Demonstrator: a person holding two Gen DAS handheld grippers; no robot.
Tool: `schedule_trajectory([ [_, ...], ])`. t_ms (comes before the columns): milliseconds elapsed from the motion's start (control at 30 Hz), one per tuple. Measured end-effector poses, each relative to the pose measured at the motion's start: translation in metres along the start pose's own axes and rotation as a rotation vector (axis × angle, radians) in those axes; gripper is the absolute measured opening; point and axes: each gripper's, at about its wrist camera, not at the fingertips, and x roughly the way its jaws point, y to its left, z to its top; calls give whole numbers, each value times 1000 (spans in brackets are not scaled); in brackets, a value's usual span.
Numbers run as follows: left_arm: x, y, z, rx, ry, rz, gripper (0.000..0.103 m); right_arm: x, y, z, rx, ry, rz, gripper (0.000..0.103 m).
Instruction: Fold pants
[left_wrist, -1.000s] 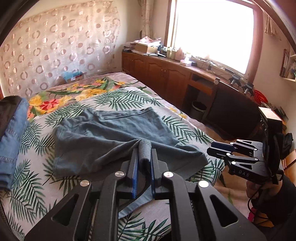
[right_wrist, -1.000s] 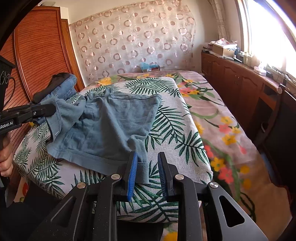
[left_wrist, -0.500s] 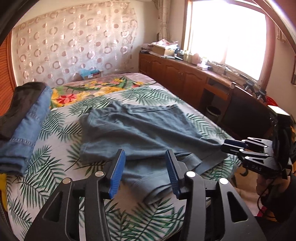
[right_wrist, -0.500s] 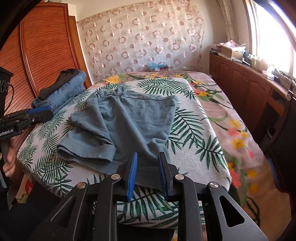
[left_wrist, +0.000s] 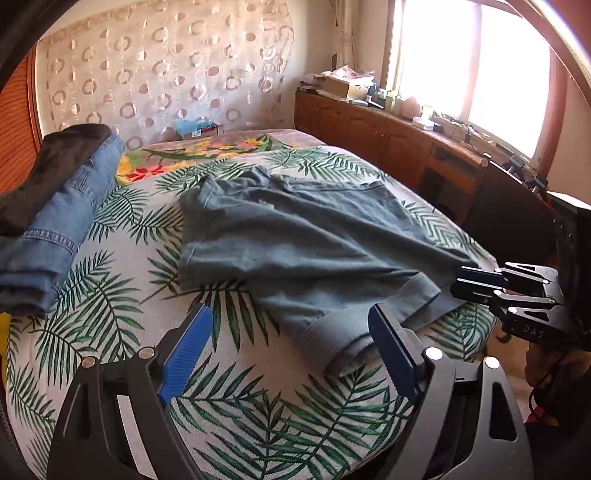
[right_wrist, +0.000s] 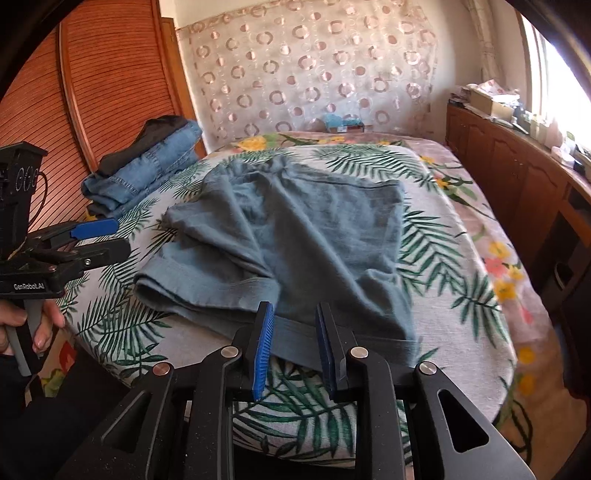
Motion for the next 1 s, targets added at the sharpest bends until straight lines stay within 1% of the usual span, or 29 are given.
schedule_trajectory([
  [133, 4, 5, -9, -7, 25, 13, 87, 5, -2, -1, -8, 16, 9, 36],
  [300, 6, 8, -15, -17, 40, 22, 87, 15, 1, 2, -36, 31, -10, 37],
  [467, 7, 8, -18, -19, 47, 17, 87, 22, 6, 9, -64, 24, -25, 37],
  [500, 7, 7, -18, -18, 47, 16, 87, 22, 7, 9, -68, 19, -20, 32],
  [533, 6, 6, -19, -15, 48, 15, 87, 23, 8, 9, -67, 17, -9, 17],
  [633, 5, 3, -19, -4, 49, 8, 87, 18, 5, 11, -49, -4, 17, 6],
  [833, -2, -2, -18, 8, 35, -10, 87, -13, -3, 12, -18, -88, 18, 4],
  [1000, -8, -3, -14, 10, 18, -7, 87, -37, -6, 6, -16, -121, -11, 4],
])
